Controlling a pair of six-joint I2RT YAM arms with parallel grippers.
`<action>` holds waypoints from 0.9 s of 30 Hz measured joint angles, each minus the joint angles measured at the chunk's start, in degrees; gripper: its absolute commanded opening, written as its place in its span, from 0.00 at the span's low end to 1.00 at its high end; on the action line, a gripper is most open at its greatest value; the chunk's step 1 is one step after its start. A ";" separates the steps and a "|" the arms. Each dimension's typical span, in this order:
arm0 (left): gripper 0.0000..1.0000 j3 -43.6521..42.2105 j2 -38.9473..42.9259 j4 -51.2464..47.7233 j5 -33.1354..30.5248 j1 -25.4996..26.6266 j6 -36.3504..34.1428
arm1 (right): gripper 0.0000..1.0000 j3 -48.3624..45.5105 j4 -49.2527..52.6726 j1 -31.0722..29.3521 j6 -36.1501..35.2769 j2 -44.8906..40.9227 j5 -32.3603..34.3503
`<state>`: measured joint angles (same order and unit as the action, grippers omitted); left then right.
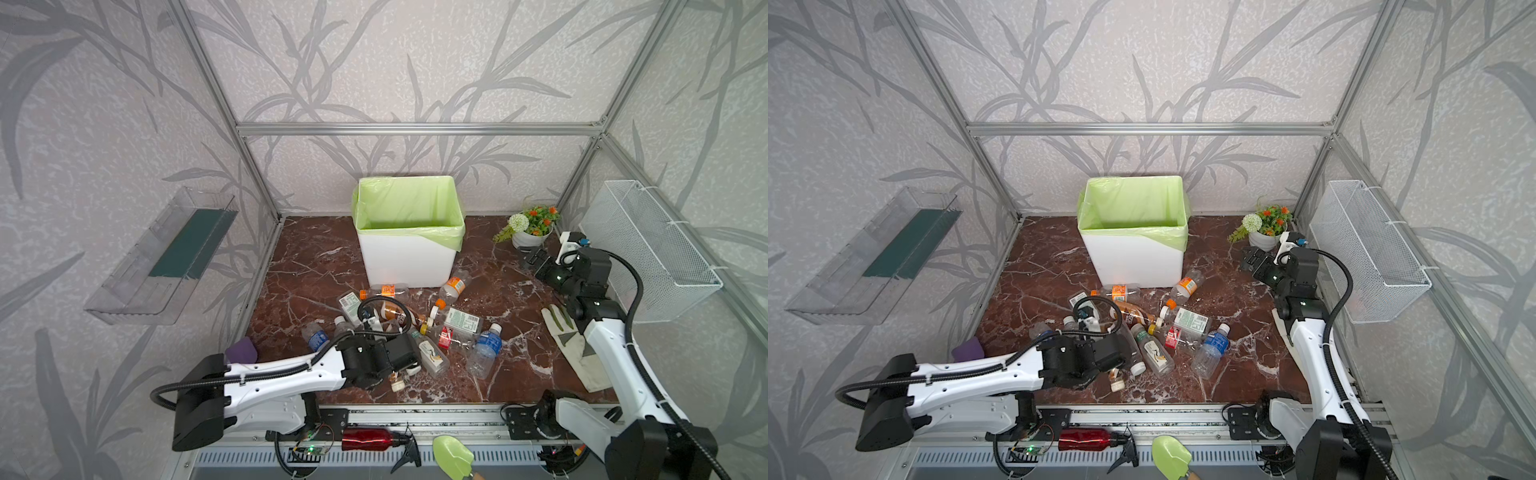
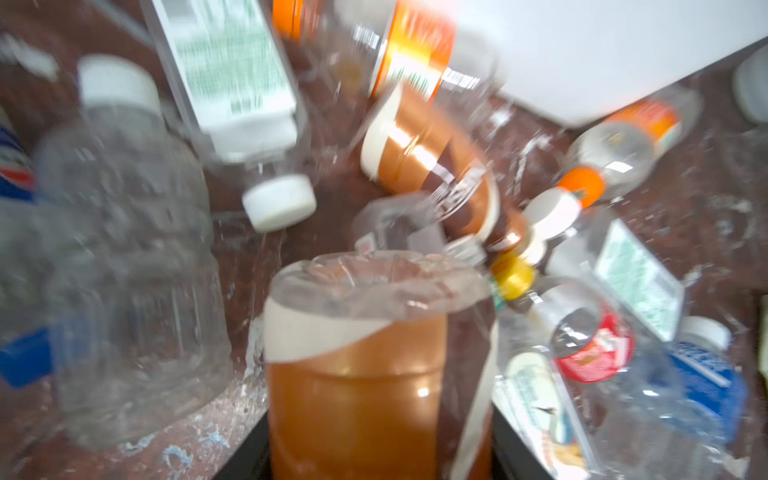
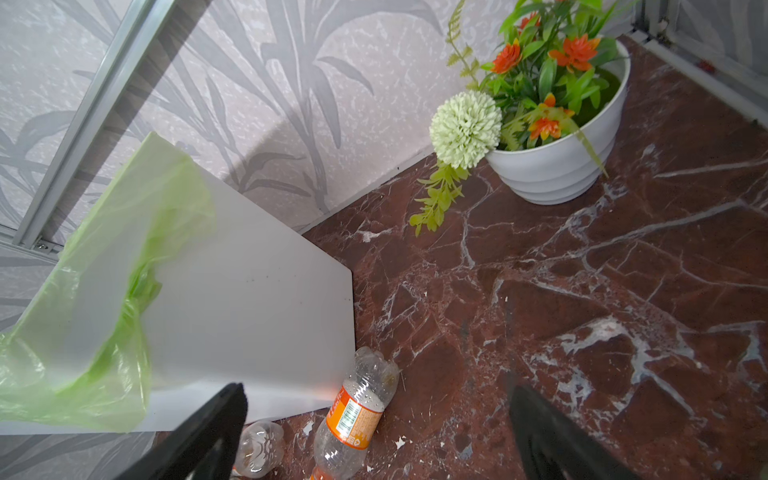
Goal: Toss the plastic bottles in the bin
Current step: 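Lift the Nescafe bottle with the left gripper and release it into the bin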
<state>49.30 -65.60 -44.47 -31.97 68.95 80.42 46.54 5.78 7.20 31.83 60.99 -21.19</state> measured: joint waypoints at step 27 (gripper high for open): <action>0.67 79.06 -39.54 14.05 22.05 -41.09 -70.27 | 0.99 4.70 6.99 0.00 1.40 -4.44 4.90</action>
<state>128.35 -105.14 -30.41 -9.91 27.86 10.15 51.24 12.78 7.20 33.23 56.55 -16.29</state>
